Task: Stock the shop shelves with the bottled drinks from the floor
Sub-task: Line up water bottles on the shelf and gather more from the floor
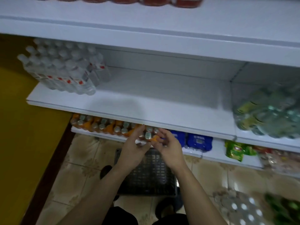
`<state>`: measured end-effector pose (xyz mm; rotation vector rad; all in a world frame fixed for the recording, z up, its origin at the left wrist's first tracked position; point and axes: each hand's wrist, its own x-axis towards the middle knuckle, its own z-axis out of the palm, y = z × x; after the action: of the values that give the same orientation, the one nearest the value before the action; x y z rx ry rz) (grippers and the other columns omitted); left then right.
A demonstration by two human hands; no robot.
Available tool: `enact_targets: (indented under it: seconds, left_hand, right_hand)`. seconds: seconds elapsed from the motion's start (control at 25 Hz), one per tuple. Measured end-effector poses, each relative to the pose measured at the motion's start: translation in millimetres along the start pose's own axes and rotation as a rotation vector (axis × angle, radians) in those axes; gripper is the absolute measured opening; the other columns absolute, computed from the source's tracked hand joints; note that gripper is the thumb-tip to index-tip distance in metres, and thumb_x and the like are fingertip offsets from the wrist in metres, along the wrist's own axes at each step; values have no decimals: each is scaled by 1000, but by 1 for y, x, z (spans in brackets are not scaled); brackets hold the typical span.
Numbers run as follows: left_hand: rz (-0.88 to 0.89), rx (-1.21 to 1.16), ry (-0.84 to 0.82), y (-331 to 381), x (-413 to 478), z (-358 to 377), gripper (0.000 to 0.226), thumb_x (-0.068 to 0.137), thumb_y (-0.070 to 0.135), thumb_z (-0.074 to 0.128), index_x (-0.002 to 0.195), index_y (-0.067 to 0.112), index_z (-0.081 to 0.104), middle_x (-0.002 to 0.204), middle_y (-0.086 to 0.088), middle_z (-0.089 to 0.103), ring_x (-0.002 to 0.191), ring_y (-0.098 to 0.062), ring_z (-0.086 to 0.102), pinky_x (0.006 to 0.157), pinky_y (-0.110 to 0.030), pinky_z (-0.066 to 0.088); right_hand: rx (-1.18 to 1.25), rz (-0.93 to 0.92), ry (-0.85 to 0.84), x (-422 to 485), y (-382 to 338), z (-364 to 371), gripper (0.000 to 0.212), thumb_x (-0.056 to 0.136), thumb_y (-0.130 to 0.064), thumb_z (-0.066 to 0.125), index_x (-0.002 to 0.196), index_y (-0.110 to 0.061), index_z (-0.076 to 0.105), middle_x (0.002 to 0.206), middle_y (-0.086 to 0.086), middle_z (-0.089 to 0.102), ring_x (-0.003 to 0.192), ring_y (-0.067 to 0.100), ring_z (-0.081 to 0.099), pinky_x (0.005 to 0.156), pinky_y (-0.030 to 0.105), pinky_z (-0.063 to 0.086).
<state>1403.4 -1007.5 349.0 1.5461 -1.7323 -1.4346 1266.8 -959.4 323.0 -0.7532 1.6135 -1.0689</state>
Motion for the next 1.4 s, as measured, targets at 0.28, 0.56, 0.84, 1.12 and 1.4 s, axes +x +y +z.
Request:
enact_targets:
  seconds: [0.28, 0.56, 0.84, 1.12, 1.4]
  left_hand:
    - [162, 241, -248, 54, -62, 119, 62, 92, 22, 64, 146, 33, 36, 146, 14, 40, 132, -3, 39, 112, -30, 36]
    - [282, 303, -452, 62, -115, 173, 66, 87, 21, 70, 144, 30, 39, 142, 8, 45, 125, -8, 46, 109, -36, 40]
    - [448, 450, -723, 40, -194, 236, 69, 86, 27, 70, 146, 32, 35, 149, 10, 40, 137, -8, 36, 110, -25, 29]
    - [307, 486, -781, 43, -227, 340, 59, 89, 32, 69, 141, 31, 42, 143, 17, 41, 126, 3, 37, 88, 1, 27]
    - [196, 524, -792, 39, -258, 503, 50, 87, 26, 70, 133, 26, 50, 124, 19, 51, 115, -2, 51, 93, -16, 41]
  right_hand:
    - [69, 83, 234, -93, 32, -113, 48, 85, -8, 73, 127, -24, 55, 115, -9, 62, 99, 3, 63, 86, 18, 51]
    - [144, 145, 504, -196, 63, -151, 48, 85, -21, 76, 127, -27, 53, 113, -7, 61, 103, 5, 61, 88, 24, 53]
    - [246, 249, 820, -308, 124, -177, 49, 81, -21, 80, 124, -25, 58, 110, -5, 64, 96, 8, 64, 78, 17, 50]
    - [277, 283, 791, -333, 190, -267, 51, 83, -25, 78, 130, -24, 58, 117, -6, 65, 102, 7, 65, 83, 24, 55]
    - [211, 501, 731, -355, 279, -402, 50, 86, -28, 73, 132, -24, 53, 110, -10, 61, 101, 11, 62, 76, 21, 43]
